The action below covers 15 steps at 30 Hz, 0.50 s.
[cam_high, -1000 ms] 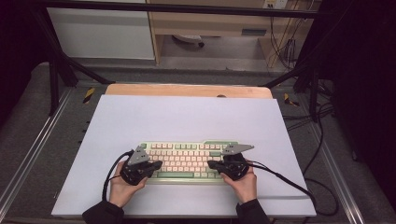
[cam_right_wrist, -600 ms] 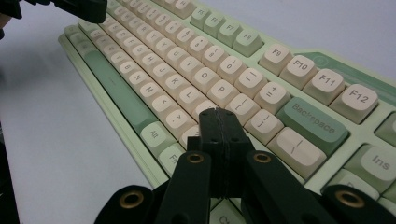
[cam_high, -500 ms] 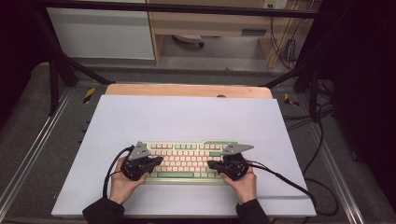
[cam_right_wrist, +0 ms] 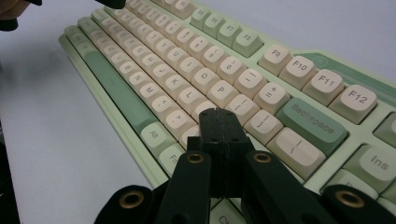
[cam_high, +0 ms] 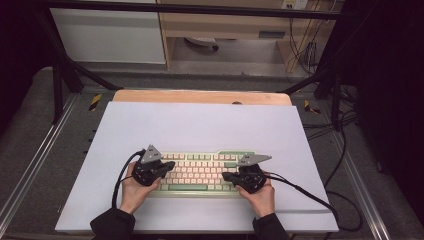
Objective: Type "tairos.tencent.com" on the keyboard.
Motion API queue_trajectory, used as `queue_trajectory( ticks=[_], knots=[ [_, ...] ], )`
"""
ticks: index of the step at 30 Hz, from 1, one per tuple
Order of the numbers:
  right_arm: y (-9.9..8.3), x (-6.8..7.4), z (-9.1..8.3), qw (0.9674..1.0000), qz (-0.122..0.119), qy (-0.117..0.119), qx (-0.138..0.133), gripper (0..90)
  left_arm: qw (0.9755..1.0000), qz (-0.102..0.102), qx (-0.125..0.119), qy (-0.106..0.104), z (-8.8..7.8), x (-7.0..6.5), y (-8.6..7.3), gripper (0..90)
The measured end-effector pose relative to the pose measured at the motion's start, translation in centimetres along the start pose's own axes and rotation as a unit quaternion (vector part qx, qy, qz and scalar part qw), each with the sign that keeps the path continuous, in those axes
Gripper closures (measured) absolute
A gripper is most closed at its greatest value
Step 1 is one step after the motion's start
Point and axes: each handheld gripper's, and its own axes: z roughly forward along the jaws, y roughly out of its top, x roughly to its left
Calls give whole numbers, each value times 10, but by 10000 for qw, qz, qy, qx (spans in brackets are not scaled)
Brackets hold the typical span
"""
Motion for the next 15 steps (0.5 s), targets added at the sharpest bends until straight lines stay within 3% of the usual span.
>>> queue_trajectory(
  ticks=[5,15],
  knots=[
    [0,0,1,10000,-3,5,3,900,10000,-46,34,0,8,1,0,897],
    [0,0,0,10000,-2,10,-1,900,9999,46,109,-8,15,-2,-4,897]
  ],
)
